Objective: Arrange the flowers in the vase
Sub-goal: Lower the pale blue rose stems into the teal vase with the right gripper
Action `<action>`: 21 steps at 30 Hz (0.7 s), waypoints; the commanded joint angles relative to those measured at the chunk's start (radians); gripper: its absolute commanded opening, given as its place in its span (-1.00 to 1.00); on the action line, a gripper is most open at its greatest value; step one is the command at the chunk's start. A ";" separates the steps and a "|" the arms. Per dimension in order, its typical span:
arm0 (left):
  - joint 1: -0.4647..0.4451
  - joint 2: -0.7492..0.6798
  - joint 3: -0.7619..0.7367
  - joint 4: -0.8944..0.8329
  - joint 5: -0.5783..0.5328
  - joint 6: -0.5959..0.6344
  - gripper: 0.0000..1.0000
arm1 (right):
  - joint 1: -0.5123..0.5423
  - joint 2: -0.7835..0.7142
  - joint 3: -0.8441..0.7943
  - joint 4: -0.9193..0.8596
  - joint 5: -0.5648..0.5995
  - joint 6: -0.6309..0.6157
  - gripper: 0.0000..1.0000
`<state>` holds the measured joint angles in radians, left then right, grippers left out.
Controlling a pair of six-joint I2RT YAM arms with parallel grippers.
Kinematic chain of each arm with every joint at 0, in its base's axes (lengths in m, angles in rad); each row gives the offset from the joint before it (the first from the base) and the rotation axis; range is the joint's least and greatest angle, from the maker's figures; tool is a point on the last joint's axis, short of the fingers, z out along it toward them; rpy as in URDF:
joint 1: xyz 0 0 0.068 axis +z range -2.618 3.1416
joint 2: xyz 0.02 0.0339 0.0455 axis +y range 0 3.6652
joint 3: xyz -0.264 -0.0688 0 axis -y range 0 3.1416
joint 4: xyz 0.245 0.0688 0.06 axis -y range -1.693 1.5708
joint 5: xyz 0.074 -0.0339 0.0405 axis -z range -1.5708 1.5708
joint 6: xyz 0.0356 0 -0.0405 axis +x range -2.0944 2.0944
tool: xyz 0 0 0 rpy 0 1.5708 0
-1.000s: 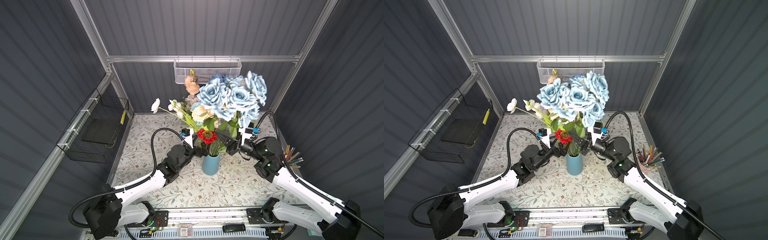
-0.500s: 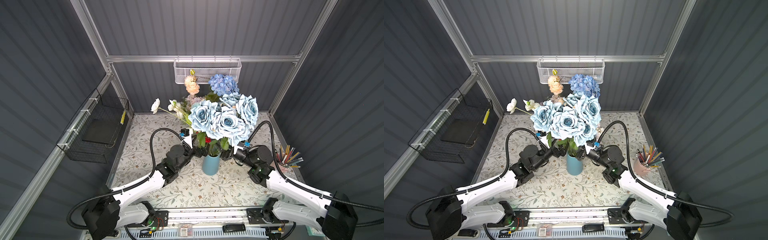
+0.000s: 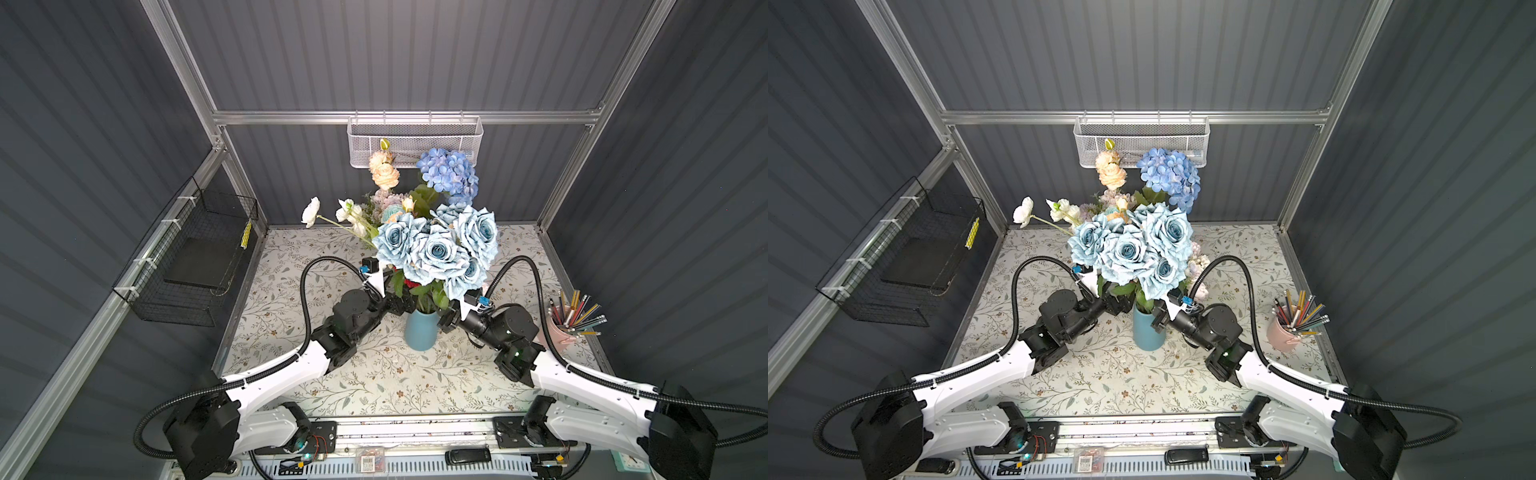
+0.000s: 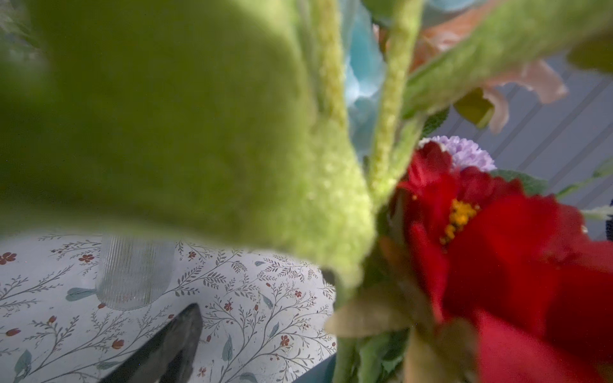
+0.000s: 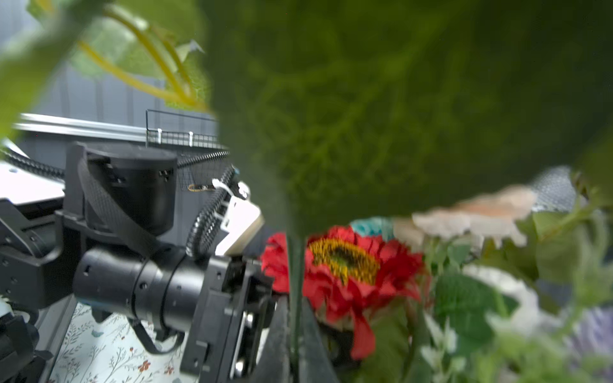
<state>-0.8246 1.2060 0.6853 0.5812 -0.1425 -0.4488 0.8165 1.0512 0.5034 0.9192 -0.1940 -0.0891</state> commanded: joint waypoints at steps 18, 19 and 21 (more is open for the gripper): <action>0.006 -0.025 0.022 0.008 -0.012 0.025 0.98 | 0.023 0.012 -0.103 0.063 0.137 0.042 -0.56; 0.006 -0.025 0.022 0.009 -0.013 0.024 0.98 | 0.023 0.008 -0.102 0.060 0.135 0.040 -0.52; 0.007 -0.024 0.022 0.010 -0.012 0.024 0.98 | 0.023 -0.003 -0.100 0.056 0.128 0.040 -0.43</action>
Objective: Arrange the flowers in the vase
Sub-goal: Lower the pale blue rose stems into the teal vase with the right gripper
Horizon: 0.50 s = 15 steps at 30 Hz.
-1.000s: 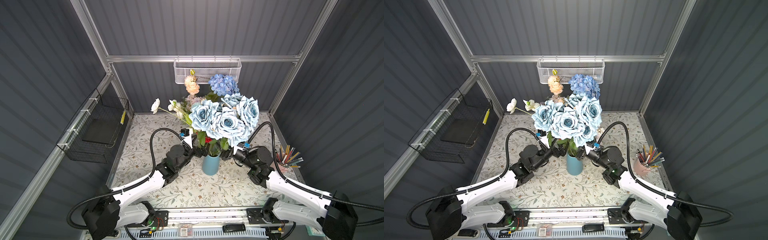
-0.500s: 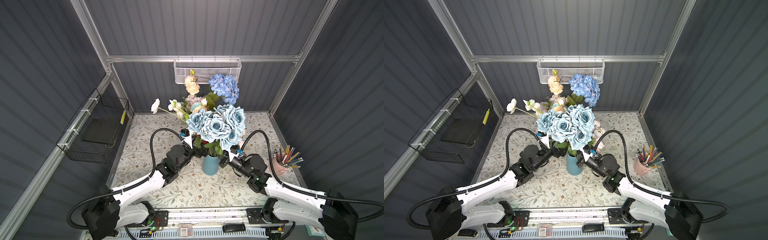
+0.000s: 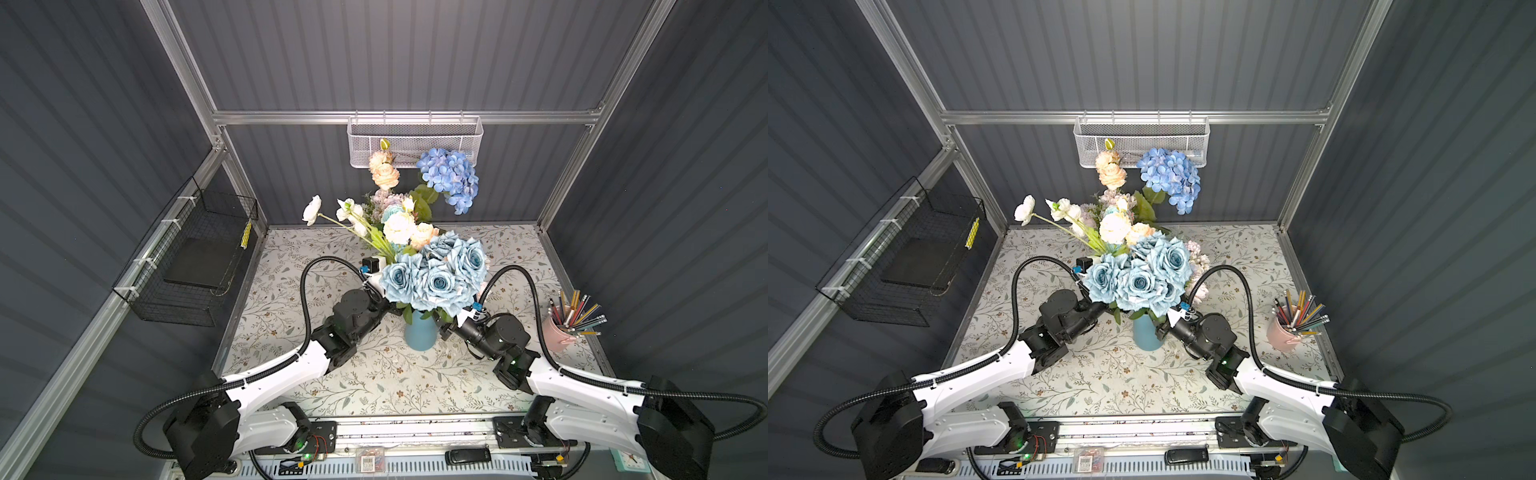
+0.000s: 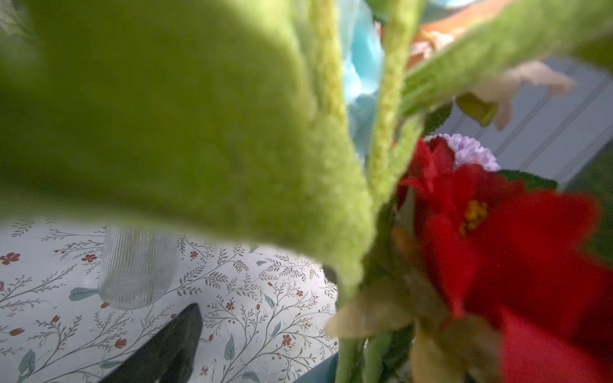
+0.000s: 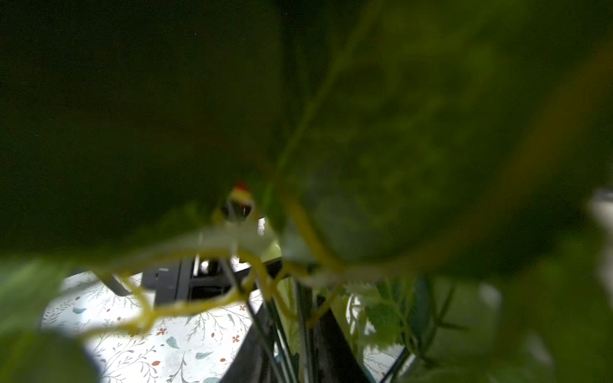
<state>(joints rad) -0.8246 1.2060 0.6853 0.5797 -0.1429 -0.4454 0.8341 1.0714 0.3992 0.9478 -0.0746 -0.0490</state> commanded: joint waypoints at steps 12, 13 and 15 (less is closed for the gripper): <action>0.007 -0.020 0.026 0.012 -0.011 0.020 0.98 | 0.005 -0.110 0.042 0.005 -0.044 0.020 -0.46; 0.005 -0.019 0.026 0.011 -0.010 0.020 0.98 | 0.005 -0.104 0.044 0.006 -0.048 0.019 -0.58; 0.005 -0.020 0.026 0.011 -0.009 0.019 0.98 | 0.005 -0.096 0.041 0.012 -0.048 0.021 -0.78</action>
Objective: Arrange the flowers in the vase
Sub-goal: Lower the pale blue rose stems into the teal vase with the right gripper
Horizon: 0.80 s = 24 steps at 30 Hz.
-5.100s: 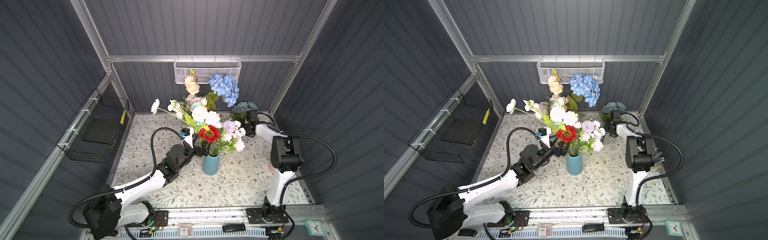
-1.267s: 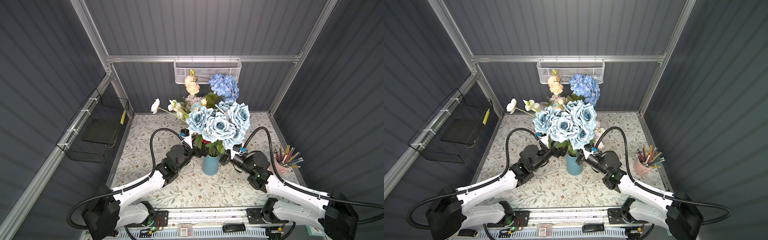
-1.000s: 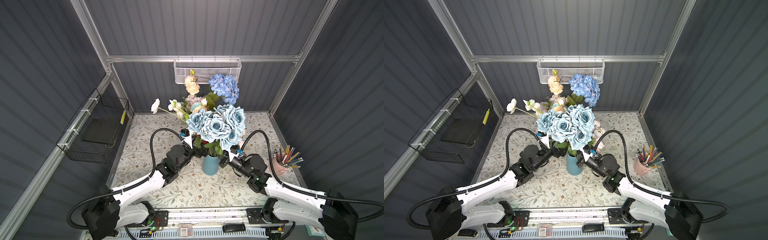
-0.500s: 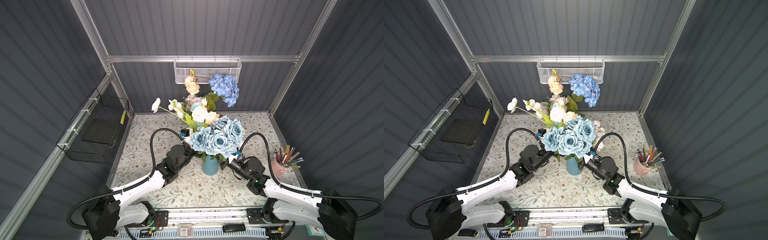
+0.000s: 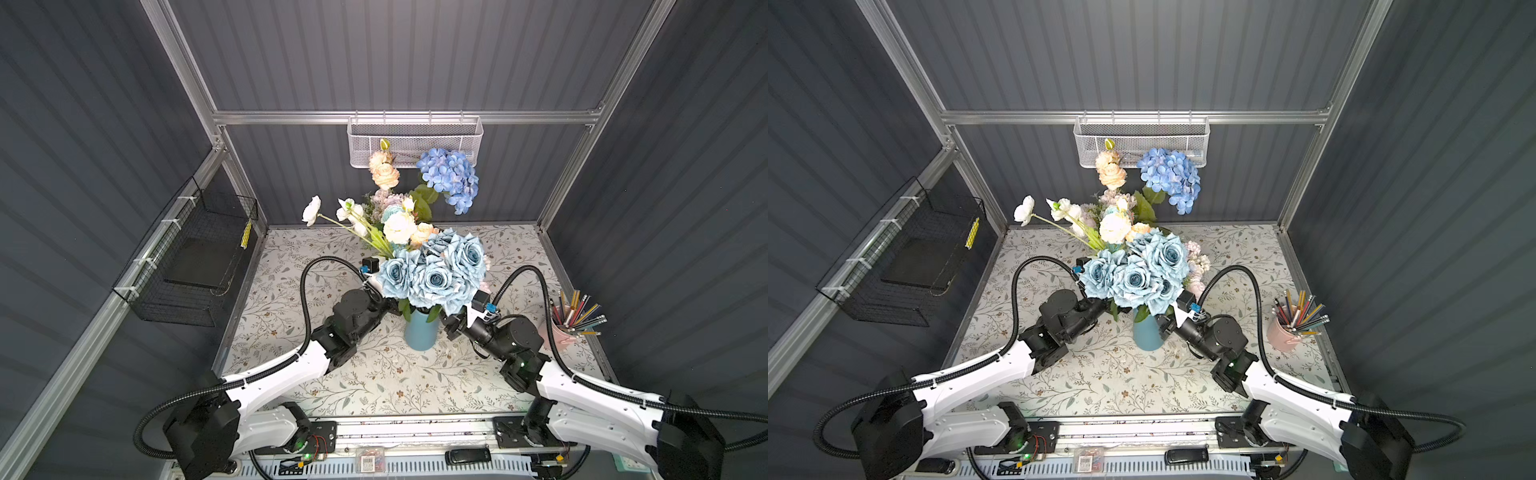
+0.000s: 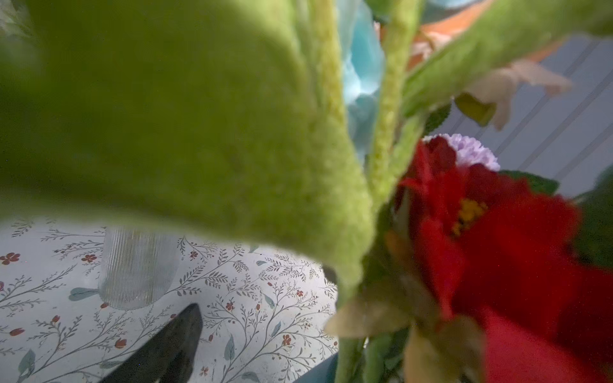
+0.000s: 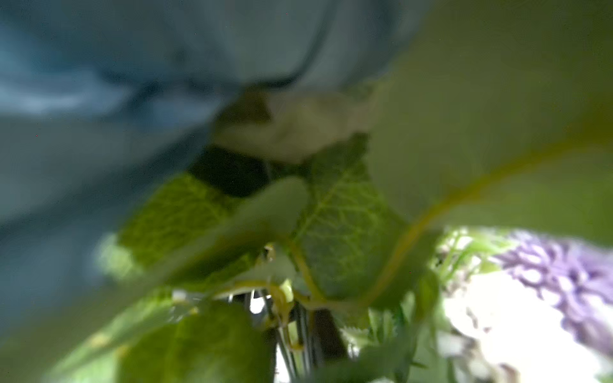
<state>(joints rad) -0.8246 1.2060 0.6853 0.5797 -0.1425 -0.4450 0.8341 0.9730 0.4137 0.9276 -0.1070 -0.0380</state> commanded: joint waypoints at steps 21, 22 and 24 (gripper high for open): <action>0.006 -0.009 0.052 -0.018 -0.029 0.032 0.98 | 0.005 -0.040 -0.104 0.074 -0.023 0.012 -0.91; 0.005 -0.008 0.053 -0.019 -0.026 0.032 0.99 | 0.005 -0.021 -0.104 0.078 -0.021 0.001 -0.90; 0.006 -0.007 0.056 -0.019 -0.023 0.032 0.99 | 0.005 0.011 -0.107 0.099 -0.015 -0.010 -0.90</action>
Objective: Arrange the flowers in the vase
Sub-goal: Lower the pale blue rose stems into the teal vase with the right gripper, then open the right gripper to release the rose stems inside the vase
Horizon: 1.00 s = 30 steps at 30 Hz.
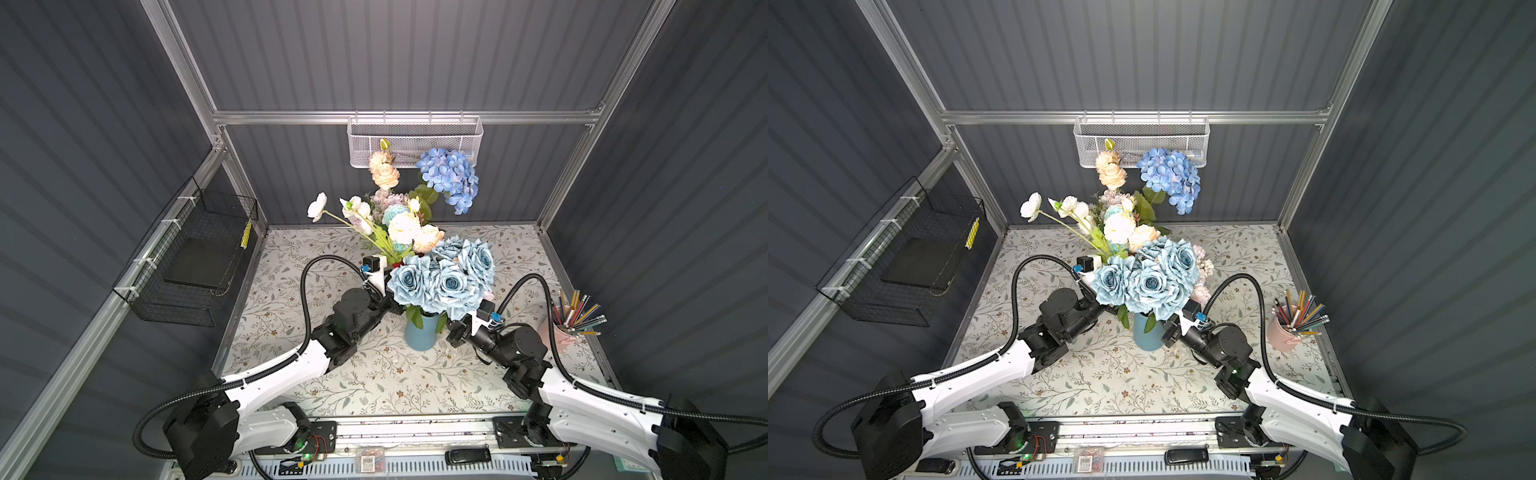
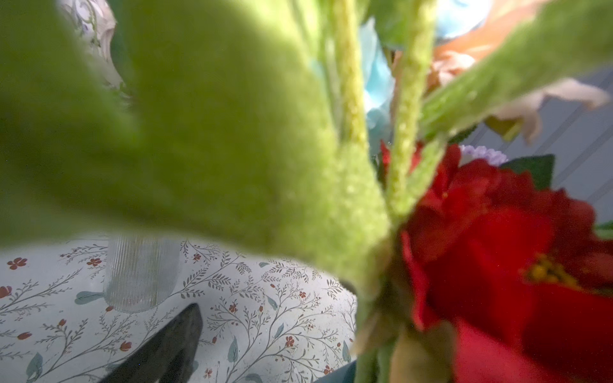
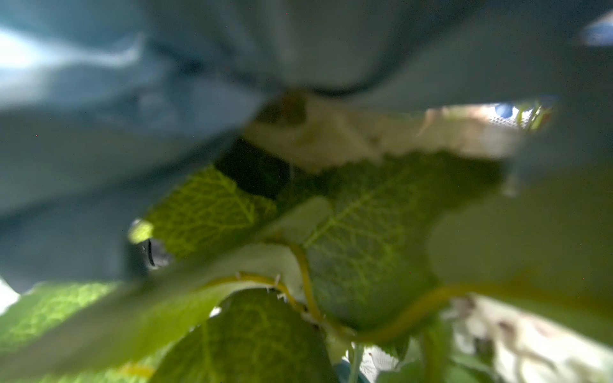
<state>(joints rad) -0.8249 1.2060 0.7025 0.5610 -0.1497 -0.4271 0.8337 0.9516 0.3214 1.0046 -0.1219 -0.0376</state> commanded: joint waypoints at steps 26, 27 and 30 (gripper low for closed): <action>0.006 -0.026 0.028 -0.004 0.001 0.013 0.99 | 0.005 0.034 -0.073 -0.075 0.087 0.064 -0.21; 0.006 -0.030 0.025 -0.008 0.002 0.013 0.98 | 0.005 0.006 -0.066 -0.129 0.086 0.074 -0.14; 0.006 -0.039 0.019 -0.017 0.002 0.014 0.98 | 0.005 -0.075 -0.057 -0.278 0.097 0.103 -0.03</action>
<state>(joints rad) -0.8234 1.1988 0.7059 0.5381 -0.1535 -0.4263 0.8341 0.9295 0.2440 0.8829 -0.0422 0.0277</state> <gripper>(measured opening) 0.992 0.476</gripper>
